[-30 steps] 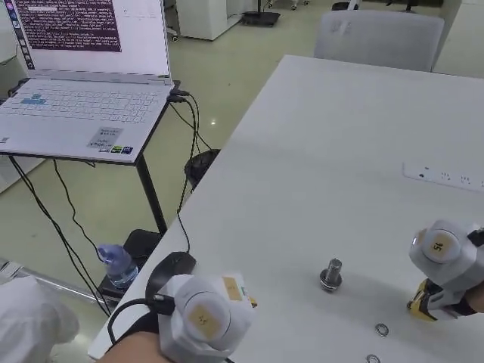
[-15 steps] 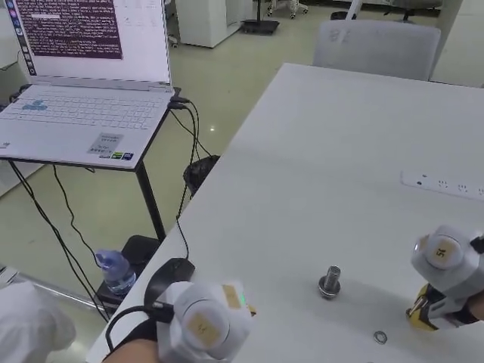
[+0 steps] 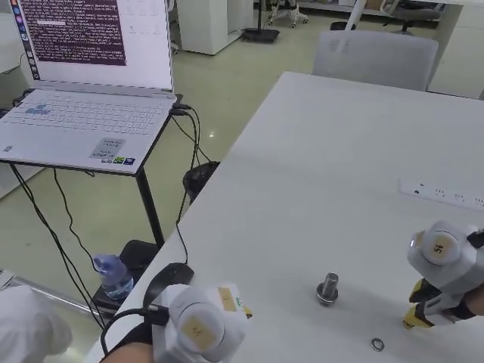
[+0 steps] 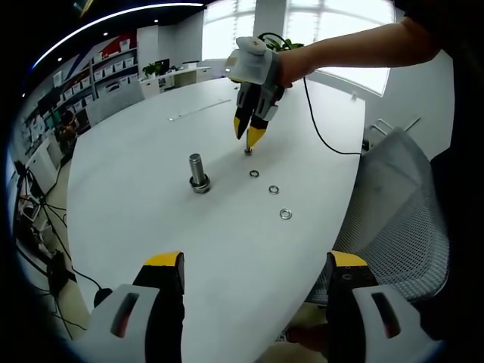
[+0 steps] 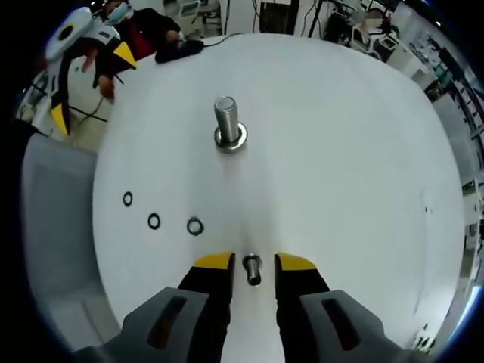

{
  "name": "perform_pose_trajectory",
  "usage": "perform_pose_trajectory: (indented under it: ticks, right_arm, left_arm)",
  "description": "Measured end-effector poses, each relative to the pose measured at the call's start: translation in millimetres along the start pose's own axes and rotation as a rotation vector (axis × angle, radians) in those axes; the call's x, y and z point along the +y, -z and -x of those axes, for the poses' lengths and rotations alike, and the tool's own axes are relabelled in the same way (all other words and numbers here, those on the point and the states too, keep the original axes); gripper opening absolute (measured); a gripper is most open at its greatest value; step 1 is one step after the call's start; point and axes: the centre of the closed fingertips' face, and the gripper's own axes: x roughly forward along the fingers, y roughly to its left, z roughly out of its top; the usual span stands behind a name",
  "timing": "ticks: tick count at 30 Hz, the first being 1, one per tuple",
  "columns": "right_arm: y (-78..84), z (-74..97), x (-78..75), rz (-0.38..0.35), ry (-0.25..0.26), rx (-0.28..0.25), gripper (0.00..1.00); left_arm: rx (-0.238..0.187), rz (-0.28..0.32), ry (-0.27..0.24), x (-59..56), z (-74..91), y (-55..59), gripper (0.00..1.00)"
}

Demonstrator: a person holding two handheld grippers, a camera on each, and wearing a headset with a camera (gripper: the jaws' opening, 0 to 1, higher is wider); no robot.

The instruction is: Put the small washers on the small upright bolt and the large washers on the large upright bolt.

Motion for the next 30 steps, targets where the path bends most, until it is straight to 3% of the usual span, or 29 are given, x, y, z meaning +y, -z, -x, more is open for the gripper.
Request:
perform_pose_trajectory:
  ticks: [10,17,30]
  right_arm:
    - [-24.1,3.4,17.9,0.079,-0.029,-0.048,0.26]
    - [-25.2,-0.4,32.9,0.144,-0.048,-0.049,0.29]
    - [-19.7,-9.3,53.7,0.165,-0.074,-0.054,0.28]
  left_arm:
    - [-0.013,0.006,0.010,-4.1,0.4,-2.5,0.78]
    - [-0.016,0.006,-0.003,-2.3,0.5,-2.3,0.79]
    - [-0.010,0.006,-0.003,-5.3,0.3,1.4,0.78]
